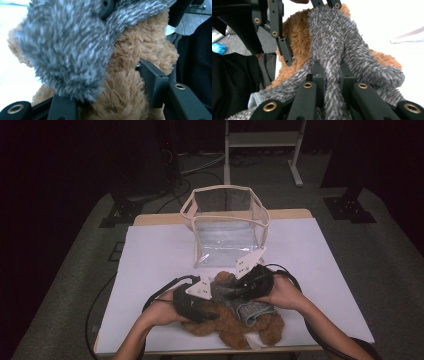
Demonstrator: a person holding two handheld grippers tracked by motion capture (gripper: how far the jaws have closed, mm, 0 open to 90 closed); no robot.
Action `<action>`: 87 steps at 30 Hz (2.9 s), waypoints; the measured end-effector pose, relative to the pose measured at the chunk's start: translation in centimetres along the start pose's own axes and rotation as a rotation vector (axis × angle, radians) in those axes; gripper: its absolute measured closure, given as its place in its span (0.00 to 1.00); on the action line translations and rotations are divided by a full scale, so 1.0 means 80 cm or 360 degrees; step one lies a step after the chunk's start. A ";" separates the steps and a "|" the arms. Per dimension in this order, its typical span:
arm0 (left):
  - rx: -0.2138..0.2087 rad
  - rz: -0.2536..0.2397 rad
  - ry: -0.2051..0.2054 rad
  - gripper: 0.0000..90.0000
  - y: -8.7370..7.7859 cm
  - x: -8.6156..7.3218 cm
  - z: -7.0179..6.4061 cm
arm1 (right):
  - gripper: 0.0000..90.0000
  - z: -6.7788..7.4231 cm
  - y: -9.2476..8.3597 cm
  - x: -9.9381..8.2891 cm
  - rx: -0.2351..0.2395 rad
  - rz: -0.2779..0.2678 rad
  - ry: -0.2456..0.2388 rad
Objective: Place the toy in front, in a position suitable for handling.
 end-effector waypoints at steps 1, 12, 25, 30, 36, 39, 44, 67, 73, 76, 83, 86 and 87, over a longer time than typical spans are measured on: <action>0.0000 -0.0007 -0.0009 0.54 -0.001 -0.001 0.001 | 0.88 -0.001 0.001 0.000 0.0000 0.0001 0.0000; 0.0043 -0.0010 -0.0057 0.54 -0.004 -0.002 0.006 | 0.88 -0.015 -0.071 -0.063 -0.0126 -0.0092 0.0203; 0.0020 0.0078 0.0000 0.49 -0.006 0.011 0.008 | 0.88 -0.008 -0.075 -0.078 -0.0102 -0.0163 0.0249; -0.0049 0.0056 0.0014 0.52 0.001 0.007 -0.003 | 0.88 -0.006 -0.057 -0.042 -0.0049 -0.0137 0.0135; -0.0045 0.0045 0.0010 0.54 0.000 -0.001 -0.009 | 0.88 -0.009 -0.016 -0.014 0.0025 -0.0110 0.0079; -0.0039 0.0041 -0.0002 0.54 0.000 -0.001 -0.010 | 0.88 -0.017 -0.023 -0.023 0.0007 -0.0132 0.0126; -0.0034 0.0033 -0.0003 0.54 -0.001 -0.002 -0.008 | 0.88 -0.032 -0.052 -0.066 -0.0069 -0.0155 0.0284; 0.0025 0.0070 -0.0077 0.53 -0.022 -0.011 0.012 | 0.88 -0.021 -0.106 -0.133 -0.0205 -0.0267 0.0462; 0.0024 0.0118 -0.0048 0.52 -0.024 -0.009 0.013 | 0.88 -0.013 -0.090 -0.138 -0.0139 -0.0277 0.0487; 0.0028 0.0136 -0.0024 0.48 -0.022 0.000 0.012 | 0.88 -0.013 -0.066 -0.134 -0.0094 -0.0233 0.0464; -0.0024 0.0121 0.0021 0.44 -0.005 0.023 0.010 | 0.88 -0.016 -0.044 -0.130 -0.0057 -0.0187 0.0464; -0.0070 0.0133 -0.0023 0.49 0.002 0.015 0.005 | 0.88 -0.022 -0.043 -0.132 -0.0081 -0.0188 0.0474; -0.0076 0.0134 -0.0025 0.50 0.003 0.013 0.002 | 0.88 -0.026 -0.041 -0.133 -0.0098 -0.0187 0.0482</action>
Point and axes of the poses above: each handheld gripper's, and its own axes: y roughly forward along the jaws, x roughly out of its top, z roughly to its left, the point moved 8 cm from there along y, roughly forward along the jaws, and after that the axes turned 4 degrees about -z, right-handed, at the moved point
